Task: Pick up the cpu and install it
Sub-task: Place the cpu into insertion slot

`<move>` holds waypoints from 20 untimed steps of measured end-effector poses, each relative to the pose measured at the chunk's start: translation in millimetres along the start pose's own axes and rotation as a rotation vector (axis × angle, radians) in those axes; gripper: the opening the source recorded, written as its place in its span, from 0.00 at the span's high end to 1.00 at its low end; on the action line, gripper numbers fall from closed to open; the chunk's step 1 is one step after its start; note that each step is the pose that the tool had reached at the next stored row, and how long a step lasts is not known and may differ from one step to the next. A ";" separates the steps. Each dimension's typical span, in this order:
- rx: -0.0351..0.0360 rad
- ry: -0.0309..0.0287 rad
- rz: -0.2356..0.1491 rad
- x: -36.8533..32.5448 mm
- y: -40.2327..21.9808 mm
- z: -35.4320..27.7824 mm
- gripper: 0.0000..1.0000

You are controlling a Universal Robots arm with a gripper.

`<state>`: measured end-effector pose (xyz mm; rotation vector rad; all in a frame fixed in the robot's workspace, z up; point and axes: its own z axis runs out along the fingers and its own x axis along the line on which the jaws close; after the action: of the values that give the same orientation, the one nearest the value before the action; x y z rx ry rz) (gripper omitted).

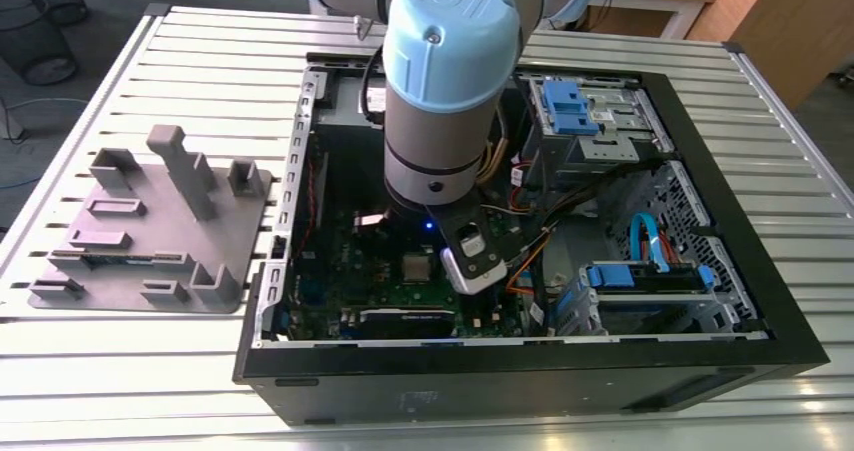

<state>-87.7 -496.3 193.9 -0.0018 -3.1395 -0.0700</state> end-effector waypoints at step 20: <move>0.0002 0.0001 0.000 0.0 0.0 -1.3 0.70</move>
<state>-87.7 -496.3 195.2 -0.0017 -3.1394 -0.0697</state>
